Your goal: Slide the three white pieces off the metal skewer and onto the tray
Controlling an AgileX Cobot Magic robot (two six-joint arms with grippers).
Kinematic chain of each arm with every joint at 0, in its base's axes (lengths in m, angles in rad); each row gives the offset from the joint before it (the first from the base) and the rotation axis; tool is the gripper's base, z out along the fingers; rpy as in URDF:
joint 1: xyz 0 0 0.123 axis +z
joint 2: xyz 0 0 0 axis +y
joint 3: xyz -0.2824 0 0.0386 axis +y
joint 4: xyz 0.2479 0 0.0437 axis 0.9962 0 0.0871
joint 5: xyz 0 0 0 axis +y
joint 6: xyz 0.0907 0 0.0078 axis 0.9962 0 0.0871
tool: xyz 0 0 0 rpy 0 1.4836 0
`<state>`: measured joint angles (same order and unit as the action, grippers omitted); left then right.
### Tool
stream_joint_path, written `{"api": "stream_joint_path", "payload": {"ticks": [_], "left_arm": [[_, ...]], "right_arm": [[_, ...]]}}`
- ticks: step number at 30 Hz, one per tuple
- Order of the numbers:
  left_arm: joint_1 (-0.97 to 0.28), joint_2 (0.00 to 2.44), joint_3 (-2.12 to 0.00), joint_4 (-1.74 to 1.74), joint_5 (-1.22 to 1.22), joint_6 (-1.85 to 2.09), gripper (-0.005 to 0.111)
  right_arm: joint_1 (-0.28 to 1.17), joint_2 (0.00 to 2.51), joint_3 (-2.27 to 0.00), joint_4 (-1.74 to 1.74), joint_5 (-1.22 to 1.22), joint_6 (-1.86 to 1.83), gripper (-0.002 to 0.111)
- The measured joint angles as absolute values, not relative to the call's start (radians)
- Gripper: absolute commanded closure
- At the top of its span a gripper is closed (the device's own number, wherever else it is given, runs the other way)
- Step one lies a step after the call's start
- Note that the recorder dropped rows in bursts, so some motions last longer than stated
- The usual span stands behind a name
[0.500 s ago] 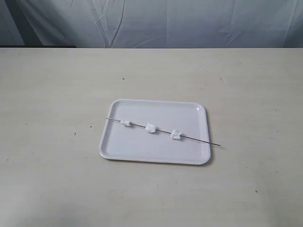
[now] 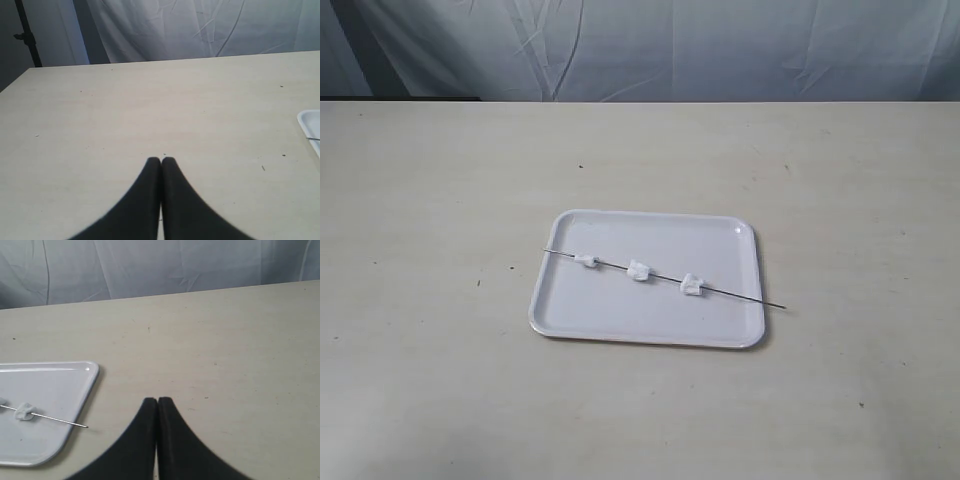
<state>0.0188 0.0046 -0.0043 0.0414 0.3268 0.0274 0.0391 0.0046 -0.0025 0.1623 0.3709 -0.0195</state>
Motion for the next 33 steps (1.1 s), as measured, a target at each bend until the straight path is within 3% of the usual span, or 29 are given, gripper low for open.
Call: {"api": "stream_joint_path", "payload": {"ticks": [24,33], "left_arm": [[0.019,0.005,-0.004,0.041,0.327,0.027,0.107],[0.019,0.005,-0.004,0.041,0.327,0.027,0.107]], "right_arm": [[0.039,0.005,-0.002,0.117,0.366,-0.022,0.109],[0.039,0.005,-0.002,0.151,0.176,-0.024,0.109]]}}
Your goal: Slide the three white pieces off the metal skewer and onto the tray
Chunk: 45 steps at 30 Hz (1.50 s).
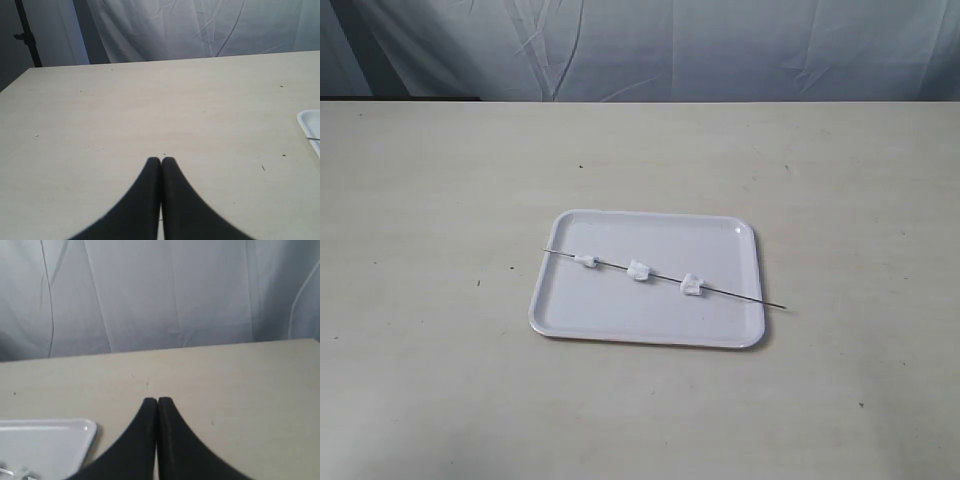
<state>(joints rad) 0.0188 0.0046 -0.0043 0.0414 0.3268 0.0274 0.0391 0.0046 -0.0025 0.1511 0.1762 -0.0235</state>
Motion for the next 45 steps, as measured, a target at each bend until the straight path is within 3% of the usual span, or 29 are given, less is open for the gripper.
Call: {"api": "stream_joint_path", "payload": {"ticks": [19,24,32,45], "left_arm": [[0.019,0.005,-0.004,0.041,0.327,0.027,0.107],[0.019,0.005,-0.004,0.041,0.327,0.027,0.107],[0.019,0.005,-0.004,0.041,0.327,0.027,0.107],[0.019,0.005,-0.004,0.167,0.267,0.052,0.107]], "right_arm": [[0.039,0.003,-0.002,0.261,-0.314,0.036,0.109],[0.039,0.003,-0.002,0.238,-0.306,0.213,0.109],[0.039,0.022,-0.11,-0.11,-0.195,0.472,0.109],[0.085,0.411,-0.317,-0.565,-0.138,0.605,0.109]]}}
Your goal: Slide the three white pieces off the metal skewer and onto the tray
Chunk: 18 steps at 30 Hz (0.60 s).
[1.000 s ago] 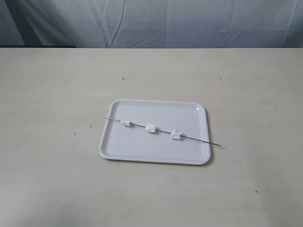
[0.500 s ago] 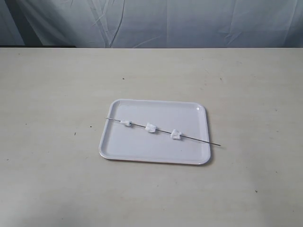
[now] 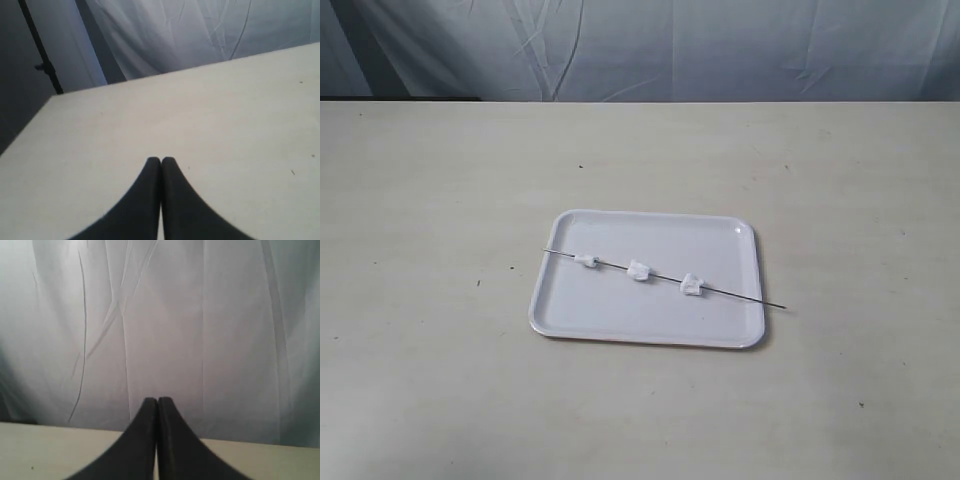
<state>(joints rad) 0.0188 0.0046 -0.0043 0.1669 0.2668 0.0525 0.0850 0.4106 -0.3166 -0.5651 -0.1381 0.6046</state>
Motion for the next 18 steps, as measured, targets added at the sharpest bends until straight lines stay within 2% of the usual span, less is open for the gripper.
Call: {"api": "stream_joint_path", "payload": {"ticks": [10,15,18], "left_arm": [[0.019,0.005,-0.004,-0.037,-0.022,-0.011,0.107],[0.019,0.005,-0.004,-0.107,0.044,-0.022,0.107],[0.019,0.005,-0.004,-0.147,0.093,-0.022,0.107]], "right_arm": [[0.256,0.723,-0.42,-0.594,0.059,0.592,0.109],[0.363,0.868,-0.518,-0.594,0.235,0.491,0.109],[0.412,0.945,-0.579,-0.56,0.329,0.41,0.105]]}}
